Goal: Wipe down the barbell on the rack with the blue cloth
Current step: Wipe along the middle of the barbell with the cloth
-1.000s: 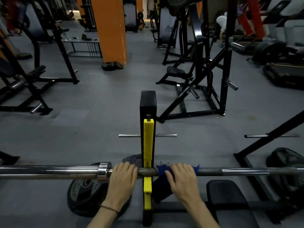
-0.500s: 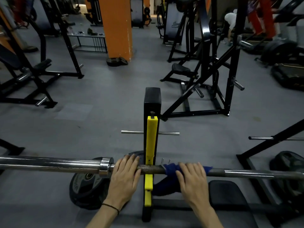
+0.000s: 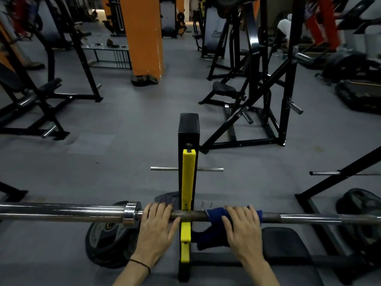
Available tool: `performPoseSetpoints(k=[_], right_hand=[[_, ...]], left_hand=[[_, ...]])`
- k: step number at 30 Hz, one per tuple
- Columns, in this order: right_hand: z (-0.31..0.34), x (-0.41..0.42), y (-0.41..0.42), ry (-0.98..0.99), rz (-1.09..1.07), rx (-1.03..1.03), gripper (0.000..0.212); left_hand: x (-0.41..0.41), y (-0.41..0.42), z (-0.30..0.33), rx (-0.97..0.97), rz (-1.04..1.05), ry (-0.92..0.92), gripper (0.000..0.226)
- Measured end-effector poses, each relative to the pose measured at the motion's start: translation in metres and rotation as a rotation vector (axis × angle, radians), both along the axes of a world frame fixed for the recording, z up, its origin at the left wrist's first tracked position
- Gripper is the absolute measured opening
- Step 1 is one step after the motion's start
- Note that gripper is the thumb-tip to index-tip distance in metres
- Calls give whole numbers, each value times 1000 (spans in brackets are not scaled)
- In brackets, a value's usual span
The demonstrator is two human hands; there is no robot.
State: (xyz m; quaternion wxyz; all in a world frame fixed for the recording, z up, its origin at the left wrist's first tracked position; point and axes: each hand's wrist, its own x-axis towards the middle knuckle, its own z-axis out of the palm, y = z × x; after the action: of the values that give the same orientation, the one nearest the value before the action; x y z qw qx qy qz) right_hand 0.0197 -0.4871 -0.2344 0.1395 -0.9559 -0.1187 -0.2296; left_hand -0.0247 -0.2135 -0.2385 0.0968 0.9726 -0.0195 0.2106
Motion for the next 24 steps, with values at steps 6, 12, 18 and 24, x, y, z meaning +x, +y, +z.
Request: performPoseSetpoints(k=[6, 12, 18, 24], right_hand=[[-4, -18, 89, 23, 53, 53, 40], [1, 0, -17, -29, 98, -60, 35], [3, -6, 43, 2, -190, 130, 36], [0, -6, 62, -17, 179, -16, 38]], left_hand=[[0, 0, -7, 69, 10, -51, 57], [2, 0, -5, 125, -7, -53, 52], [17, -5, 11, 140, 21, -103, 44], [31, 4, 17, 260, -107, -141, 41]])
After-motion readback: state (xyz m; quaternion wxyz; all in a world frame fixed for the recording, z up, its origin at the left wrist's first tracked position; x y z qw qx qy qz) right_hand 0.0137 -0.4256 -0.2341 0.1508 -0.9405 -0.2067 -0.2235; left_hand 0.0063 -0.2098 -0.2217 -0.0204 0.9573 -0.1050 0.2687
